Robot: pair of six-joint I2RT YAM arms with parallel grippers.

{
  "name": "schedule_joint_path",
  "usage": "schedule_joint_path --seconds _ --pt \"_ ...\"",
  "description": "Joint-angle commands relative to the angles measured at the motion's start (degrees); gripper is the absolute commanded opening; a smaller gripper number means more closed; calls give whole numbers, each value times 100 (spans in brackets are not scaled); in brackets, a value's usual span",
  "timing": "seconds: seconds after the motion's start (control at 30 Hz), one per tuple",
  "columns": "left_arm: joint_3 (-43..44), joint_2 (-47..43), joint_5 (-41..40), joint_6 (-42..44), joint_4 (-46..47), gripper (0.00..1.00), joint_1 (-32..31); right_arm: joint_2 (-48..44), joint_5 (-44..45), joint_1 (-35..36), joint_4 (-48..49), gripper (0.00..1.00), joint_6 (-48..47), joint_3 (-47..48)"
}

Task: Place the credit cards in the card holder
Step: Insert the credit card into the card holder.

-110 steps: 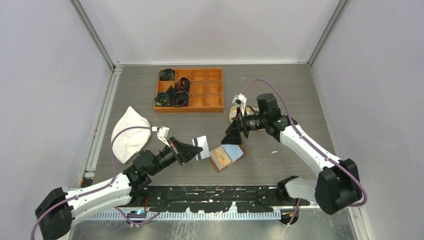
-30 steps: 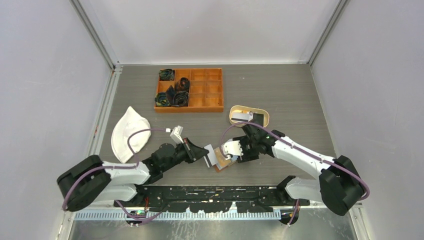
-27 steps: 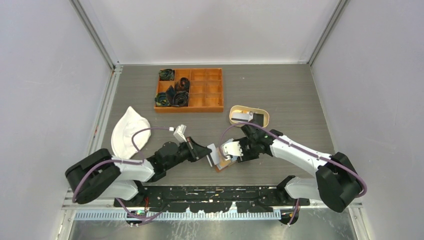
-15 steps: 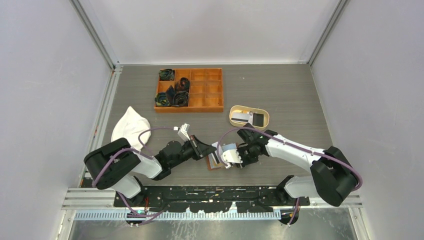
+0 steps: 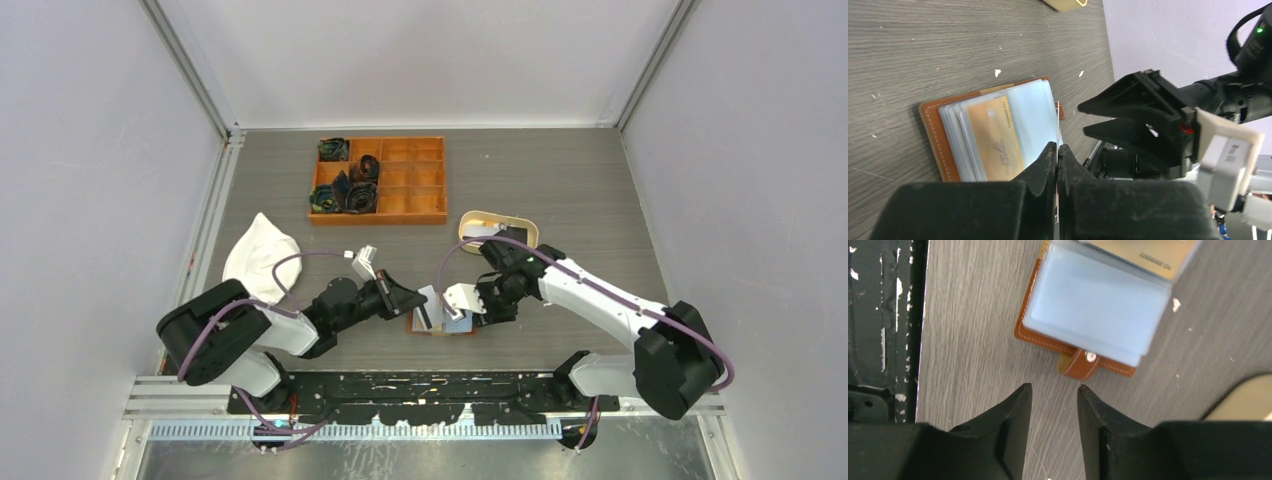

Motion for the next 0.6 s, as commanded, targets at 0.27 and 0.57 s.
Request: schedule_joint_path --seconds 0.27,0.57 --pt "636 -334 681 592 -1329 0 196 -751 -1032 18 562 48 91 -355" --pt "886 -282 892 711 -1888 0 357 -298 -499 569 1314 39 817 -291"
